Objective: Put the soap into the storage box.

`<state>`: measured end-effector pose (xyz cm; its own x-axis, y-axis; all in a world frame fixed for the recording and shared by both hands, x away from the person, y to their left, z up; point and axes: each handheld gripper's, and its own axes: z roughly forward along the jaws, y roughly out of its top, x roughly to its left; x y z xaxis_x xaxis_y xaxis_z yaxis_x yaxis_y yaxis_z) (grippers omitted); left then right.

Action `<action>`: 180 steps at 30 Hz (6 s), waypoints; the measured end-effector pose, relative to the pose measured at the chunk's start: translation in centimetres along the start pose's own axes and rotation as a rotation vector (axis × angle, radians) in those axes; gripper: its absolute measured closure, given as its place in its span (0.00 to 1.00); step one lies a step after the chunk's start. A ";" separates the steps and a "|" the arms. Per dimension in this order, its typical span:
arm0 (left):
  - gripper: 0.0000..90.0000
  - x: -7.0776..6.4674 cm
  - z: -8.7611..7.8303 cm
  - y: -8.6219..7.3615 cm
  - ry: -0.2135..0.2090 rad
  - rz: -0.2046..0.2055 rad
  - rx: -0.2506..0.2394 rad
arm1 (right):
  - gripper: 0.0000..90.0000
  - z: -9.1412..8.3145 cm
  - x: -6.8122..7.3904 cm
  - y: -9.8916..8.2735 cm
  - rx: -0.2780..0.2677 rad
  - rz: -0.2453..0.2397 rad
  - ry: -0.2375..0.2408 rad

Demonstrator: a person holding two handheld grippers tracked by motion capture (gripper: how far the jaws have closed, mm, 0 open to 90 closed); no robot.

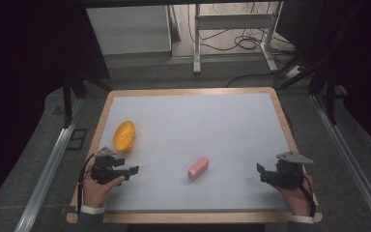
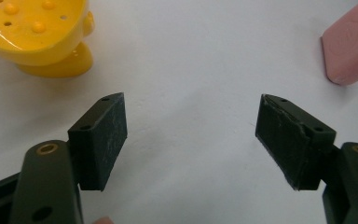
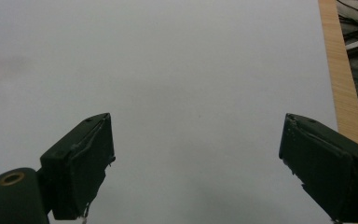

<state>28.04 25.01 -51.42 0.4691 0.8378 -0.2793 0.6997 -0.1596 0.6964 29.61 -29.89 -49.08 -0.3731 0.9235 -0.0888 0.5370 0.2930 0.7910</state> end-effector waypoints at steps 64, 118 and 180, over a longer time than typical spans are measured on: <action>0.30 -9.7 1.8 4.9 -0.025 0.243 0.015 | 0.11 0.2 -0.7 -1.1 0.014 0.024 0.021; 0.28 -16.1 8.3 8.0 -0.093 0.347 0.148 | 0.11 0.1 -0.8 -1.1 0.016 0.018 0.027; 0.67 -15.9 11.6 8.9 -0.072 0.308 0.227 | 0.11 0.3 -1.0 -1.3 0.013 0.023 -0.014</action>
<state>33.11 4.23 -48.43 0.7070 0.6951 -0.1307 0.6177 -0.5168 0.5928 29.52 -31.09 -50.21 -0.3503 0.9333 -0.0794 0.5548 0.2750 0.7852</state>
